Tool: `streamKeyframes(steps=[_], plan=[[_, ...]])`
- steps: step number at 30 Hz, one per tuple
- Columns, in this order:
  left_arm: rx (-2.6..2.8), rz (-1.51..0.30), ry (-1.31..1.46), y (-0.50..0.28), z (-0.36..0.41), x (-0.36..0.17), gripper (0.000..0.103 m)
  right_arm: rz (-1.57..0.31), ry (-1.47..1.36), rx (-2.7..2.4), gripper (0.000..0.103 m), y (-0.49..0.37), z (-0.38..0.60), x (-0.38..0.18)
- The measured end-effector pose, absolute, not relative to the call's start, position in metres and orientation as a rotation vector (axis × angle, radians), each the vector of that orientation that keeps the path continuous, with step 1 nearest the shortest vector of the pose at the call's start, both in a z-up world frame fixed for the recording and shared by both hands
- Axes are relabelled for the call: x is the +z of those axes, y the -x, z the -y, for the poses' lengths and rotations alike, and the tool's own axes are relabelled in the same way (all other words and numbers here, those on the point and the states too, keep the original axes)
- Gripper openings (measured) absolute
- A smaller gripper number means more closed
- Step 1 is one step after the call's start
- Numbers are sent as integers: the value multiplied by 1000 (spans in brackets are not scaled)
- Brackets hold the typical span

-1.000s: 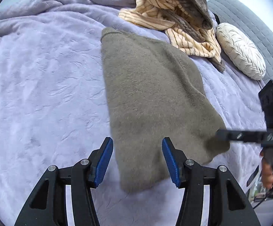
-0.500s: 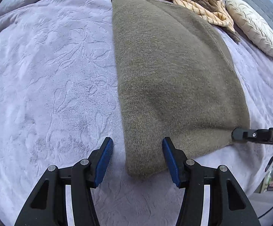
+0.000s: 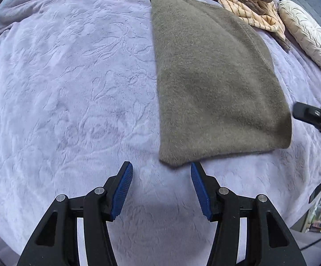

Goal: Fold small clothes

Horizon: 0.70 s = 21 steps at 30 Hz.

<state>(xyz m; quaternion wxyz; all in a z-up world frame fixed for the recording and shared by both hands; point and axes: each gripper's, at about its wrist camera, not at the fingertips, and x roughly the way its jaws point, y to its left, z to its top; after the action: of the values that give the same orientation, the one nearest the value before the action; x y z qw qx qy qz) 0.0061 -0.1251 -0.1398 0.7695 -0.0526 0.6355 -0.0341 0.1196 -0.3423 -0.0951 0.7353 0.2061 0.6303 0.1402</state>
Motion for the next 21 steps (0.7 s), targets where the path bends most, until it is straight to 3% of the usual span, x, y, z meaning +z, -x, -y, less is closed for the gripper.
streamKeyframes(steps=[7,13,15,17,18,21], plan=[[-96,-1389,121,8,141,-127,56,-1496,-452,205,11,-120,346,-140],[-97,-1405,134,12,154,-129,56,-1489,-512,231,11,-93,370,-131],[-104,-1410,135,14,158,-128,56,-1494,-496,222,20,-85,374,-127],[-112,-1409,129,17,161,-126,56,-1499,-493,211,47,-78,381,-125],[-115,-1408,126,17,164,-126,56,-1497,-505,210,53,-75,382,-124],[-122,-1408,123,20,168,-123,56,-1498,-536,213,57,-64,384,-122]])
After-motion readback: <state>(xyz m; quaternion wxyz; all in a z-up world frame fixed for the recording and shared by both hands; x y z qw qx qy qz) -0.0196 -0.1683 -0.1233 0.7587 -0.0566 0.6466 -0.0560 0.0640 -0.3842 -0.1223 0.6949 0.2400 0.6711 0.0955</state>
